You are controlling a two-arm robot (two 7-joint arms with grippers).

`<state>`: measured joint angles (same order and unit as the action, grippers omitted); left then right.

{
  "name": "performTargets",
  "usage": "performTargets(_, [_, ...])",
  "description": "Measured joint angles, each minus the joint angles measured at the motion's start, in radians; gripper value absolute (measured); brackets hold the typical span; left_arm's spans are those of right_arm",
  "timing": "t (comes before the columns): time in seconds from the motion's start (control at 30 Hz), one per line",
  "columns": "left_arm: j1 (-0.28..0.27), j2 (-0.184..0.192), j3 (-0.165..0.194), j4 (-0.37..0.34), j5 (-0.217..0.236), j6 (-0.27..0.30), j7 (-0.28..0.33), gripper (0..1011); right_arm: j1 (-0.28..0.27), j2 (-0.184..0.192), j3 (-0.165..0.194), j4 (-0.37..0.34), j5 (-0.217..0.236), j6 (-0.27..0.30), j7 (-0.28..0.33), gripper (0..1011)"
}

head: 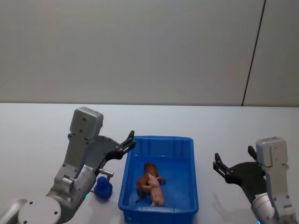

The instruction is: Pick up the two dolls from the table and place them into the box.

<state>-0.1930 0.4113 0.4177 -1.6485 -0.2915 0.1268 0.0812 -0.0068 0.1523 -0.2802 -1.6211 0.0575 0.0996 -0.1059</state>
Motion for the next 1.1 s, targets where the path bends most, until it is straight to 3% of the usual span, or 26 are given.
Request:
performTargets(0.43, [0.024,0.029,-0.025,0.036,-0.040,0.086,0.008,1002,-0.002,0.001,0.001,-0.002,0.001,0.000,-0.002,1001])
performTargets(1.1, [0.003,0.038,-0.048,0.148,-0.043,0.162,-0.092,1001,-0.003,0.002,0.002,-0.003,0.001,0.000,-0.004,1000])
